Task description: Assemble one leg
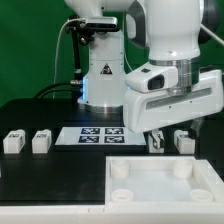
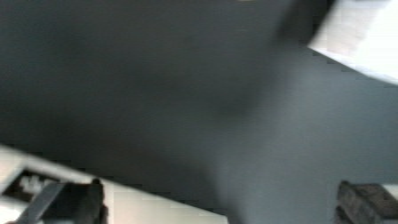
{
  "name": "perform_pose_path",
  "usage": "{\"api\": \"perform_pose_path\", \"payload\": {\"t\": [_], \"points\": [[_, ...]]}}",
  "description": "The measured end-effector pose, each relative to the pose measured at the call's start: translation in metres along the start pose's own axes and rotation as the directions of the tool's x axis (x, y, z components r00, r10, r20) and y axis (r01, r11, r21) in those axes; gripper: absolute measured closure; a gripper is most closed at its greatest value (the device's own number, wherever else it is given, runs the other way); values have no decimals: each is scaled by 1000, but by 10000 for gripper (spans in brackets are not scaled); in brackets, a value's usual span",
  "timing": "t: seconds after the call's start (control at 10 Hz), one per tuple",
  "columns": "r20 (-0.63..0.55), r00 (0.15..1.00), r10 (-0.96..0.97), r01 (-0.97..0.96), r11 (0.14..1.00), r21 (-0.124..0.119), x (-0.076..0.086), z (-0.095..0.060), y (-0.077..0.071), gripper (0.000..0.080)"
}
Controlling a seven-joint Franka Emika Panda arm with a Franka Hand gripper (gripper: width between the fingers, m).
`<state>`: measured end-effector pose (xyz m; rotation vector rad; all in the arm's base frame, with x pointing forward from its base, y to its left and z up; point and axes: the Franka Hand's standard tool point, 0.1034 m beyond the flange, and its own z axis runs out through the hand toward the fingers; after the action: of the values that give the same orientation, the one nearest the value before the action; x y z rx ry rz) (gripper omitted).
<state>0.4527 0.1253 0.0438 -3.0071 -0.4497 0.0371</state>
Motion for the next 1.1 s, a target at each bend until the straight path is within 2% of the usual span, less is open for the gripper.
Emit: {"api": "perform_pose_path", "payload": {"t": [0.2, 0.3, 0.5, 0.7, 0.9, 1.0, 1.1], "points": [[2, 977, 214, -214, 977, 9, 0, -4, -18, 150], [6, 947, 322, -322, 947, 17, -1, -3, -22, 150], [7, 944, 329, -329, 944, 20, -1, -1, -22, 150], [90, 941, 325, -327, 945, 8, -6, 0, -23, 150], [242, 917, 318, -325, 946, -11, -15, 2, -29, 150], [349, 884, 312, -324, 946, -24, -25, 3, -31, 150], [446, 842, 304, -324, 946, -33, -28, 4, -33, 150]]}}
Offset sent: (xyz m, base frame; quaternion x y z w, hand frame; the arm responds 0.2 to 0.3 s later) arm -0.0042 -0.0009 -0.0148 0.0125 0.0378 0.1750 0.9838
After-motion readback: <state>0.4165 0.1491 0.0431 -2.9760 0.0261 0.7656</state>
